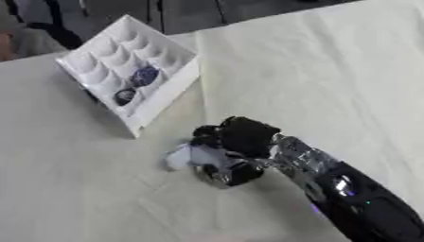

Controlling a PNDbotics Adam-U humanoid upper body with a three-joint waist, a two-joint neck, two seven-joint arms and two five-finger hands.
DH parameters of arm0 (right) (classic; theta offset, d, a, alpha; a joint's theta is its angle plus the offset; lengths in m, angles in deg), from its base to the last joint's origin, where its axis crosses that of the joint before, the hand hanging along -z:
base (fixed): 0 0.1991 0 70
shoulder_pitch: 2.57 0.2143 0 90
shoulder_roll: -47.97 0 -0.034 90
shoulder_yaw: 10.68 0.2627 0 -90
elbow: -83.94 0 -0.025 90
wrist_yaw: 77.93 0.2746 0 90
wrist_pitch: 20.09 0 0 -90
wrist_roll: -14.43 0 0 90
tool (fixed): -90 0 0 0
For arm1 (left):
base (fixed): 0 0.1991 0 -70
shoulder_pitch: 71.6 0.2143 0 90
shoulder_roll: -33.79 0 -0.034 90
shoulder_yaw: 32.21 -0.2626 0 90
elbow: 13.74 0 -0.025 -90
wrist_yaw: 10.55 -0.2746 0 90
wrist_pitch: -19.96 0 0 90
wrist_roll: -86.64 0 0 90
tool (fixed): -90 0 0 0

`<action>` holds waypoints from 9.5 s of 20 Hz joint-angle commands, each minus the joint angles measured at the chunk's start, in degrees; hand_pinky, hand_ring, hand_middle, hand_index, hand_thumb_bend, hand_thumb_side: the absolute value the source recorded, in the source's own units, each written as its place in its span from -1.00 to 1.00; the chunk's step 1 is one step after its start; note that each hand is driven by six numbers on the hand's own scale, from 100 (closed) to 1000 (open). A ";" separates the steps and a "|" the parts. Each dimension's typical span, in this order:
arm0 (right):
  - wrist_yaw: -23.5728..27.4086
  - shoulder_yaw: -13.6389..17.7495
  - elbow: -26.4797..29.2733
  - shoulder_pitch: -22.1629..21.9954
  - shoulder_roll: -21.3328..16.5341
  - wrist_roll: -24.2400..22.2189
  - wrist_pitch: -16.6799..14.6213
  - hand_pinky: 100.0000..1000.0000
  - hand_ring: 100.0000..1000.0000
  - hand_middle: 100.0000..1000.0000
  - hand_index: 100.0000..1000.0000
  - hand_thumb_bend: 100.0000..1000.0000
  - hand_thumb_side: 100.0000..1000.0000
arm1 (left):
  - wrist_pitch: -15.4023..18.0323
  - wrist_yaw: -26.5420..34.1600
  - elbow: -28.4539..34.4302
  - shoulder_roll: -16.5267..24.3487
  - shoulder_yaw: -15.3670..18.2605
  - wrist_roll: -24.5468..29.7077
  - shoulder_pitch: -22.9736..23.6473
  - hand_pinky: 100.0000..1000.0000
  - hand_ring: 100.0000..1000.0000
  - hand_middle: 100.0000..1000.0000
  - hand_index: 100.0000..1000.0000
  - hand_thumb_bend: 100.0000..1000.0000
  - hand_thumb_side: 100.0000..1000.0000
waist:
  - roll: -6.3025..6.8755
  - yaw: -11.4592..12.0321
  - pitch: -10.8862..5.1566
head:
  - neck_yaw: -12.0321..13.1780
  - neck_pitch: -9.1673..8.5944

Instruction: Pick up objects on the table and place them in the box.

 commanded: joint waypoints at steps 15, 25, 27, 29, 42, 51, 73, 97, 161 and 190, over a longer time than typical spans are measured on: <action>11.73 1.12 3.55 -0.01 -4.66 -16.73 -3.53 -1.00 -1.00 -0.24 -0.28 -1.00 -0.99 | -0.12 0.03 1.15 1.83 0.44 -0.50 -0.46 0.44 0.55 0.58 0.78 -0.65 0.96 | -1.53 0.11 -0.46 | 0.02 0.27; 14.32 3.48 4.98 0.39 -6.82 -13.53 -2.56 -1.00 -1.00 -0.23 -0.29 -1.00 -0.93 | -0.19 -0.05 1.15 1.84 0.55 -0.68 -0.37 0.44 0.55 0.58 0.77 -0.65 0.96 | -1.59 -0.18 -0.49 | 0.11 0.27; 17.02 4.68 7.99 0.54 -9.06 -12.97 -1.83 -1.00 -1.00 -0.22 -0.30 -1.00 -0.93 | -0.19 -0.08 1.15 1.91 0.58 -0.73 -0.36 0.44 0.55 0.58 0.77 -0.65 0.96 | -1.63 -0.34 -0.53 | 0.09 0.27; 21.39 5.71 10.36 0.73 -11.08 -13.64 -0.23 -1.00 -1.00 -0.22 -0.32 -1.00 -0.94 | -0.21 -0.10 1.15 1.97 0.59 -0.77 -0.35 0.44 0.55 0.58 0.77 -0.65 0.96 | -1.64 -0.40 -0.57 | 0.06 0.27; 41.27 13.62 14.79 4.93 -18.73 -18.15 9.87 -1.00 -1.00 -0.18 -0.30 -1.00 -0.86 | 0.11 0.67 1.15 2.27 -0.30 -0.30 -0.89 0.43 0.54 0.58 0.77 -0.66 0.96 | -1.37 1.82 0.06 | -1.98 0.05; 42.72 18.29 7.24 10.29 -19.08 -11.39 15.69 -1.00 -1.00 -0.18 -0.30 -1.00 -0.88 | 0.00 3.81 1.15 3.19 -2.60 -0.81 -3.93 0.40 0.52 0.56 0.75 -0.66 0.90 | -2.80 8.81 1.00 | -6.17 -2.80; 46.37 22.71 -10.18 14.84 -16.49 10.15 28.68 -1.00 -1.00 -0.13 -0.32 -1.00 -0.69 | -1.33 8.82 1.15 2.49 -7.64 3.37 -10.67 0.39 0.51 0.55 0.74 -0.65 0.89 | -7.00 21.01 3.71 | -17.58 -9.35; 53.38 18.51 -2.80 16.82 -13.68 14.14 19.32 -0.87 -1.00 0.02 -0.20 -1.00 -0.41 | -1.17 11.12 1.15 1.84 -9.82 6.04 -13.13 0.39 0.51 0.54 0.74 -0.64 0.86 | -7.66 23.61 4.76 | -32.40 -12.90; 28.59 17.60 -8.96 16.17 -10.77 10.22 1.12 0.88 0.26 1.00 1.00 -1.00 0.49 | -1.40 13.00 1.15 0.33 -12.11 8.99 -14.75 0.38 0.52 0.53 0.73 -0.64 0.89 | -6.11 23.18 7.24 | -28.22 -15.92; 30.40 18.78 -0.17 15.52 -12.13 6.22 4.65 0.37 -0.12 0.92 0.83 -1.00 0.37 | -1.14 12.44 1.15 0.68 -11.63 9.05 -14.09 0.38 0.52 0.53 0.73 -0.65 0.90 | -5.43 20.48 7.11 | -26.47 -15.32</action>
